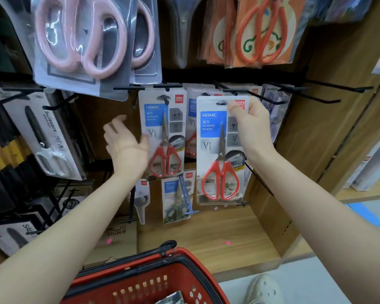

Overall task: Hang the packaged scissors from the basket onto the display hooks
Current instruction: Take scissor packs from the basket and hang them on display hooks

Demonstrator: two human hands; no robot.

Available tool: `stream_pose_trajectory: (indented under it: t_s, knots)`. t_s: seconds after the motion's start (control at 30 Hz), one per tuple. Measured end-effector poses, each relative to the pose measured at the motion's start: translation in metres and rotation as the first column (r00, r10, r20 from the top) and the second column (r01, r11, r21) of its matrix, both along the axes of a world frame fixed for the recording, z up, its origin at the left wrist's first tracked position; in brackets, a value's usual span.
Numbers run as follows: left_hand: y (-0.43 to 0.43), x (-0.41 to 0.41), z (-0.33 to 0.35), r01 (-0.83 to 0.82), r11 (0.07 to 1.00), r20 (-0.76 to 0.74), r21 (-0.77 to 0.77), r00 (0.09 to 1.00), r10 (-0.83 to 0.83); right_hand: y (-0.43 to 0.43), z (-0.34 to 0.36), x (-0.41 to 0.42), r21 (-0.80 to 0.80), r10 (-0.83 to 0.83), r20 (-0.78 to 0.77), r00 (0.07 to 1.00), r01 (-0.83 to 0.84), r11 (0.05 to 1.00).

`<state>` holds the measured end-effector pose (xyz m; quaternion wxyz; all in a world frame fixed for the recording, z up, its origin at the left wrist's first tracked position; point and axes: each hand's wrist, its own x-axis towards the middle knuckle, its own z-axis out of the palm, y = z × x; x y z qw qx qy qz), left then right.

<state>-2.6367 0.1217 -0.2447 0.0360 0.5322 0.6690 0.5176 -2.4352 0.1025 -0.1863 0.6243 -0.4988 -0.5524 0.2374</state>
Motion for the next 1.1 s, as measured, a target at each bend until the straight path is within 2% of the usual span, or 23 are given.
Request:
stream_pose_trajectory:
  t_s: [0.07, 0.17, 0.23, 0.27, 0.3, 0.37, 0.43, 0.5, 0.67, 0.8, 0.9, 1.0, 1.1]
  knots:
    - [0.002, -0.004, 0.0, 0.02, 1.0, 0.063, -0.024, 0.998, -0.019, -0.002, -0.001, -0.002, 0.037, -0.008, -0.037, 0.999, 0.009, 0.999]
    - [-0.004, 0.001, -0.001, 0.007, 0.988, -0.121, 0.156, 0.993, 0.012, 0.003, 0.002, -0.001, 0.024, -0.007, -0.069, 0.998, 0.009, 1.0]
    - [-0.014, 0.014, 0.005, 0.145, 0.967, -0.192, 0.209, 0.976, -0.105, 0.007, 0.007, 0.001, -0.018, 0.023, -0.059, 0.998, -0.024, 1.0]
    - [-0.018, 0.024, 0.011, 0.248, 0.947, -0.151, 0.202, 0.964, -0.22, 0.008, 0.01, 0.002, -0.044, 0.044, -0.046, 0.998, -0.046, 0.998]
    - [-0.022, 0.035, 0.017, 0.359, 0.915, -0.046, 0.183, 0.933, -0.357, 0.008, 0.012, 0.003, -0.066, 0.065, -0.025, 0.998, -0.066, 0.996]
    - [-0.027, 0.056, 0.033, 0.55, 0.816, 0.2, 0.176, 0.792, -0.577, 0.005, 0.012, 0.006, -0.065, 0.121, 0.018, 0.993, -0.119, 0.991]
    - [-0.027, 0.073, 0.045, 0.622, 0.76, 0.331, 0.188, 0.688, -0.645, 0.003, 0.01, 0.009, -0.055, 0.132, 0.044, 0.99, -0.13, 0.99]
    - [-0.024, 0.084, 0.054, 0.624, 0.755, 0.33, 0.2, 0.683, -0.652, 0.002, 0.008, 0.011, -0.052, 0.124, 0.04, 0.991, -0.122, 0.991]
    - [-0.009, 0.09, 0.061, 0.55, 0.815, 0.197, 0.183, 0.791, -0.579, 0.008, 0.005, 0.011, -0.08, 0.135, -0.017, 0.991, -0.135, 0.988]
    - [0.002, 0.088, 0.063, 0.525, 0.841, 0.232, 0.13, 0.809, -0.541, 0.018, -0.001, 0.006, -0.094, 0.128, -0.099, 0.987, -0.138, 0.986]
    - [0.002, 0.086, 0.061, 0.488, 0.86, 0.209, 0.148, 0.835, -0.51, 0.026, -0.006, 0.001, -0.091, 0.092, -0.092, 0.992, -0.1, 0.991]
    - [-0.006, 0.072, 0.048, 0.468, 0.871, 0.029, 0.151, 0.878, -0.477, 0.042, -0.01, -0.002, -0.103, 0.033, -0.083, 0.996, -0.041, 0.994]
    - [-0.013, 0.041, 0.021, 0.359, 0.925, -0.289, 0.125, 0.905, -0.312, 0.06, -0.012, -0.006, -0.126, -0.01, -0.025, 1.0, 0.007, 0.992]
